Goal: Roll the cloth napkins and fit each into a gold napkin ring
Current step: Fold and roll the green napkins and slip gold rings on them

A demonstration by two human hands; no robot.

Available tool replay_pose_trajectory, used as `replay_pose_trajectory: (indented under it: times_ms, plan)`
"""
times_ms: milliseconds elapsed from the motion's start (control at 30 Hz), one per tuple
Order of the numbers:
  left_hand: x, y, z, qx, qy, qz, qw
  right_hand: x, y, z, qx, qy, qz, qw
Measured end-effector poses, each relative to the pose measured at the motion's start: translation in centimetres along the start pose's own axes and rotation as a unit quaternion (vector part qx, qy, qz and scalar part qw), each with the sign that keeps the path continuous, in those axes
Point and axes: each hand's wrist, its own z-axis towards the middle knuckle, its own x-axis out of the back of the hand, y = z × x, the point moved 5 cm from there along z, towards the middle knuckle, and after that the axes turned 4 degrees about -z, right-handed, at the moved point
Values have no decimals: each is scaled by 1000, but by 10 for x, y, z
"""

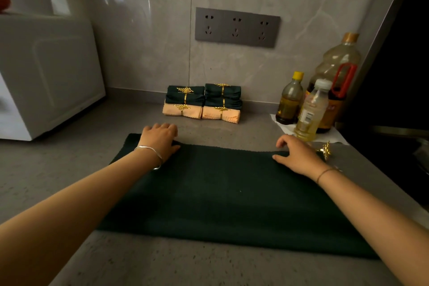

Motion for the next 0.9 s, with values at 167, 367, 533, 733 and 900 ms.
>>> replay_pose_trajectory:
  times_ms: [167, 367, 533, 733, 900]
  plan:
    - [11, 50, -60, -63, -22, -126, 990, 8, -46, -50, 34, 63, 70, 995]
    - [-20, 89, -128, -115, -132, -101, 979, -27, -117, -108, 91, -63, 125, 986]
    - [-36, 88, -129, -71, -153, -67, 983, -53, -138, -121, 102, -63, 29, 992]
    - [-40, 79, -128, -33, -120, -62, 990, -60, -126, -122, 97, -88, -16, 991]
    - [-37, 54, -128, -6, -117, -63, 991, -52, -92, -125, 80, -103, -32, 991]
